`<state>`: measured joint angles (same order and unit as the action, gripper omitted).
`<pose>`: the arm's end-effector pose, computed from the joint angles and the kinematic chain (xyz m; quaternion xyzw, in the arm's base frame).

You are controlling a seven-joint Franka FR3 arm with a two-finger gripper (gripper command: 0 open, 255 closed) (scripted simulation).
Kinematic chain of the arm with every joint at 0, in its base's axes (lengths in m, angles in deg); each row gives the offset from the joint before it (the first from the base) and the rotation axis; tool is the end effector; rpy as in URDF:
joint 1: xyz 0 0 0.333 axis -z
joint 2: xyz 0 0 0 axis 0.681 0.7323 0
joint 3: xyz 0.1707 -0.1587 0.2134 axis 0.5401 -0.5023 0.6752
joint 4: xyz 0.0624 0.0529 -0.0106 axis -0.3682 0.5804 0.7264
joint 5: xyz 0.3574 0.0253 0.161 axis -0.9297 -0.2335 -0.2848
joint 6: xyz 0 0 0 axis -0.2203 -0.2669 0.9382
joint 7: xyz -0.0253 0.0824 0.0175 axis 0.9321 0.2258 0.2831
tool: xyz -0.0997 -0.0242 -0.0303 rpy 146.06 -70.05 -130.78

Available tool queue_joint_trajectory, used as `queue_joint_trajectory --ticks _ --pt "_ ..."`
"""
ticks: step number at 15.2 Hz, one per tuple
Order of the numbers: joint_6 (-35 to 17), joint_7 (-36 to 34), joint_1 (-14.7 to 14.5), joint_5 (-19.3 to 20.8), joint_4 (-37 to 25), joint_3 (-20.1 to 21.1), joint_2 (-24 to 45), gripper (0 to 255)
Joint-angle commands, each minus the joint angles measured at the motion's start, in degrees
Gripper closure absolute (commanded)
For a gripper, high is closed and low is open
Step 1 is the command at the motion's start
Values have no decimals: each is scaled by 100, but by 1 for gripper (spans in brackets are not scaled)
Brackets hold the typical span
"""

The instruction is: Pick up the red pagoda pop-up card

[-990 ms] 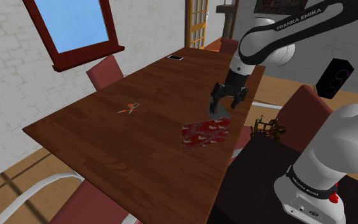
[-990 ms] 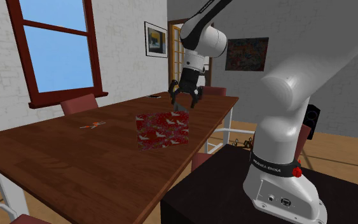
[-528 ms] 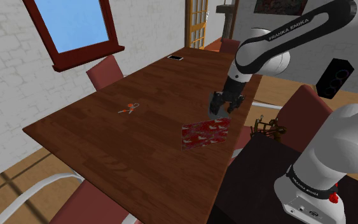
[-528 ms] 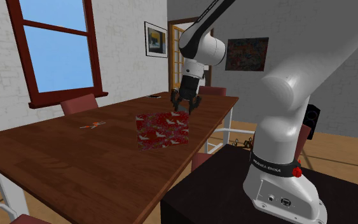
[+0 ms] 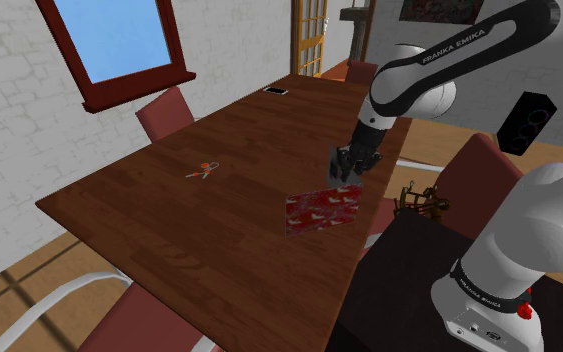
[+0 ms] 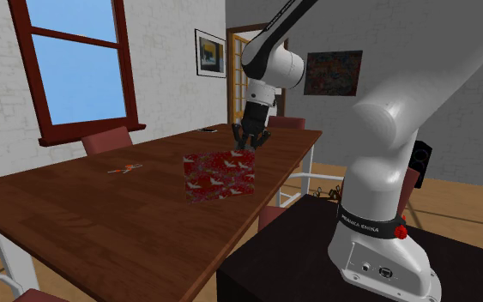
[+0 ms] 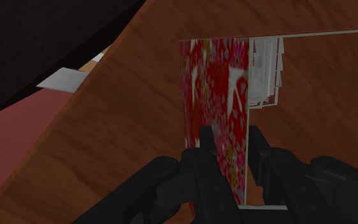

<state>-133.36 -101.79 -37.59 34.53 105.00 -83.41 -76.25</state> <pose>0.3549 -0.0475 0.3578 -0.9505 0.2812 -0.0178 0.1307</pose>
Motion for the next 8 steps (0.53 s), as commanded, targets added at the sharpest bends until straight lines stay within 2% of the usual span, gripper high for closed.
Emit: queue_joint_trajectory --ticks 1,8 --pt "4 -3 0 1 -6 1 9 255" --pt "665 -220 90 170 -308 39 -367 255"
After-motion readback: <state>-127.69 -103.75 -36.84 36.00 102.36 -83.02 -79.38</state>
